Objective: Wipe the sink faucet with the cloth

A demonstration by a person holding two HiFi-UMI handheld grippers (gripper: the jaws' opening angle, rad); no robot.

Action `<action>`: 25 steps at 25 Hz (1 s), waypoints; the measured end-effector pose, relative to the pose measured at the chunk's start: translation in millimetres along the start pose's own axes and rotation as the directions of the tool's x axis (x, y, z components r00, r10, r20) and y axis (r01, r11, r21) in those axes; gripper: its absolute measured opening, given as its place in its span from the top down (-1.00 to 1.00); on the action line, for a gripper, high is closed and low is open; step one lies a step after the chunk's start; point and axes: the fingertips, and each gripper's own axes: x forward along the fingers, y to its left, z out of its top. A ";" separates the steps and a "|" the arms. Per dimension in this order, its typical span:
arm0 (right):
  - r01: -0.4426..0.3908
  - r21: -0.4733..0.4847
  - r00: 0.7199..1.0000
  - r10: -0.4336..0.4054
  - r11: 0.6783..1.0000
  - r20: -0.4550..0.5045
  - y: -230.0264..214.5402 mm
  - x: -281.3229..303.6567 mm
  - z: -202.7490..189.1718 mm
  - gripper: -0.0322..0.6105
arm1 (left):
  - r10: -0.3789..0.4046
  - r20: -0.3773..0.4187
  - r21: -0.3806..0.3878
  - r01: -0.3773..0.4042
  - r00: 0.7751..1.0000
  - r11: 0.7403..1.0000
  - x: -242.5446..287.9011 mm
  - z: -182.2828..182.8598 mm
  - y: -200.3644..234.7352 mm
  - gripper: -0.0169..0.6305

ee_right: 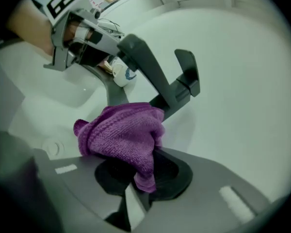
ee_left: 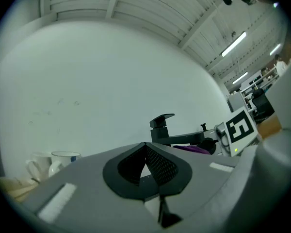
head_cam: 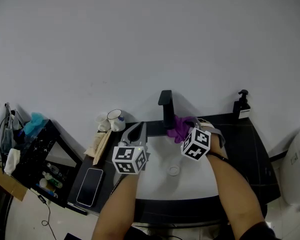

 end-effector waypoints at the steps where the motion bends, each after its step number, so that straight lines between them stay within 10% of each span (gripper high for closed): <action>1: -0.038 0.028 0.999 0.038 0.999 -0.001 6.6 -5.7 1.6 0.70 | 0.005 0.000 0.038 -0.005 1.000 0.999 -0.1 2.4 -1.2 0.90; 4: -0.160 0.161 0.987 0.158 0.974 0.027 32.7 -26.2 13.5 0.70 | 0.023 0.012 0.111 -0.024 1.000 0.994 -4.6 10.8 -2.4 0.89; 7: -0.284 0.428 0.959 0.246 0.858 0.141 55.1 -46.7 31.9 0.70 | 0.057 0.036 0.105 -0.060 0.998 0.993 -12.0 18.4 4.5 0.89; 9: -0.349 0.628 0.937 0.235 0.696 0.260 56.7 -54.2 50.0 0.70 | 0.082 0.064 0.076 -0.086 0.995 0.993 -19.0 26.3 12.8 0.89; 12: -0.409 0.834 0.912 0.143 0.370 0.383 55.3 -48.0 77.2 0.70 | 0.117 0.145 0.010 -0.119 0.982 0.993 -35.2 47.4 30.0 0.90; 16: -0.379 0.923 0.925 -0.044 -0.070 0.377 62.7 -19.6 98.9 0.70 | 0.166 0.248 -0.054 -0.158 0.954 0.986 -60.9 76.8 53.0 0.90; 18: -0.368 0.906 0.927 -0.162 -0.211 0.338 59.3 -7.2 111.1 0.70 | 0.191 0.278 -0.035 -0.189 0.941 0.981 -71.7 86.0 60.5 0.90; 20: -0.379 0.894 0.911 -0.265 -0.239 0.315 45.6 -0.1 127.7 0.70 | 0.217 0.290 -0.009 -0.224 0.932 0.975 -79.7 89.1 66.3 0.90; 25: -0.417 0.888 0.848 -0.434 -0.195 0.303 -6.4 5.5 164.3 0.70 | 0.290 0.300 -0.052 -0.288 0.909 0.956 -92.7 89.7 87.1 0.90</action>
